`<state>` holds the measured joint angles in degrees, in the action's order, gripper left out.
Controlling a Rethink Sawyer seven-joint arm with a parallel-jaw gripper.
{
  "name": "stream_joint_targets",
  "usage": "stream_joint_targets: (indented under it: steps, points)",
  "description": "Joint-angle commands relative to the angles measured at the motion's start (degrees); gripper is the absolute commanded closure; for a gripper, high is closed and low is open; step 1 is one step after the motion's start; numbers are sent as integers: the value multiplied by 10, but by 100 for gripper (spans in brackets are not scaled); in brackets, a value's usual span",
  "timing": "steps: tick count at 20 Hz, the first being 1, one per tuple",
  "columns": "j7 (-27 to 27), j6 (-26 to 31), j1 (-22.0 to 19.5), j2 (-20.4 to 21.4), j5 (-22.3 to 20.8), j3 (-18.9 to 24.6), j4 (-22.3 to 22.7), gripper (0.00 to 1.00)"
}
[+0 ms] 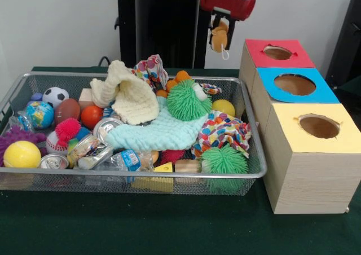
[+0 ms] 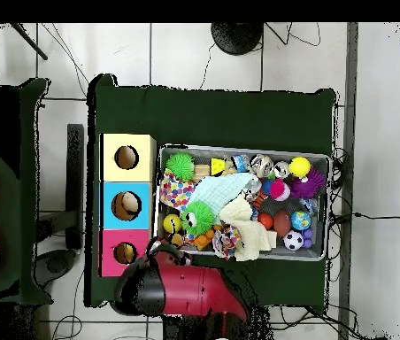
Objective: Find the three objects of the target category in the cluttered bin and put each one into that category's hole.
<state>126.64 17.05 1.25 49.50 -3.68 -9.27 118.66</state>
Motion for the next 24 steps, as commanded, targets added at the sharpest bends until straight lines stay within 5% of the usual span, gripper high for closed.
stream_joint_targets:
  steps: [1,7,24]
  points:
    - [181,1,31,-7,83,-12,63,100]
    - [218,-15,50,-9,165,12,104,100]
    - [249,-114,108,-71,258,21,102,100]
